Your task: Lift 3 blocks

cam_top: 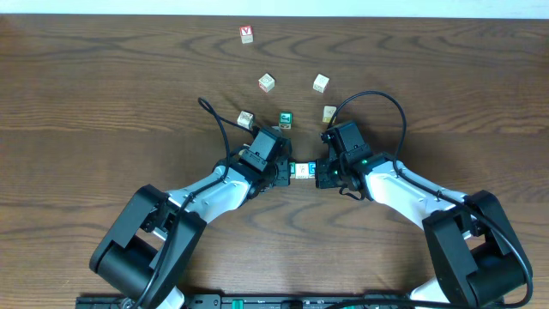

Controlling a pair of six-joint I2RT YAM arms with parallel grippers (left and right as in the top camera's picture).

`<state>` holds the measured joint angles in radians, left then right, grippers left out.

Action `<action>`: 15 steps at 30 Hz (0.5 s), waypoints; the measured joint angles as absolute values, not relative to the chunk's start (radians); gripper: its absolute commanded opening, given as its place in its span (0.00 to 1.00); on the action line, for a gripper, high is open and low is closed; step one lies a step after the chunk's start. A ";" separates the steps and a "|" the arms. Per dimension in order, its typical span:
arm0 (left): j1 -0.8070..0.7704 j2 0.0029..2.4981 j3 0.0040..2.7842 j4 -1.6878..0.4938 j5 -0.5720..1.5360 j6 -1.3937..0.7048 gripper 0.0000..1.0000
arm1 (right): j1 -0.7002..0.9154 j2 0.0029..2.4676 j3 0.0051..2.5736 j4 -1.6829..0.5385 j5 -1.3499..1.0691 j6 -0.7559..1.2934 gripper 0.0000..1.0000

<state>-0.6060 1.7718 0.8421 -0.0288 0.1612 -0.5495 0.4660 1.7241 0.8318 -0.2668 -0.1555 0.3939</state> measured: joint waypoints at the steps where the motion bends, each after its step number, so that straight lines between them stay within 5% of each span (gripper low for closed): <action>1: -0.606 1.771 0.842 -0.029 0.162 -0.549 0.07 | 0.466 1.724 0.832 -0.267 -0.155 0.394 0.01; 15: -0.606 1.767 0.841 -0.041 0.176 -0.564 0.07 | 0.466 1.724 0.832 -0.266 -0.156 0.393 0.01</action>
<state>-0.6064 1.7668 0.8413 -0.0406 0.1757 -0.5644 0.4660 1.7241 0.8318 -0.2657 -0.1558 0.3935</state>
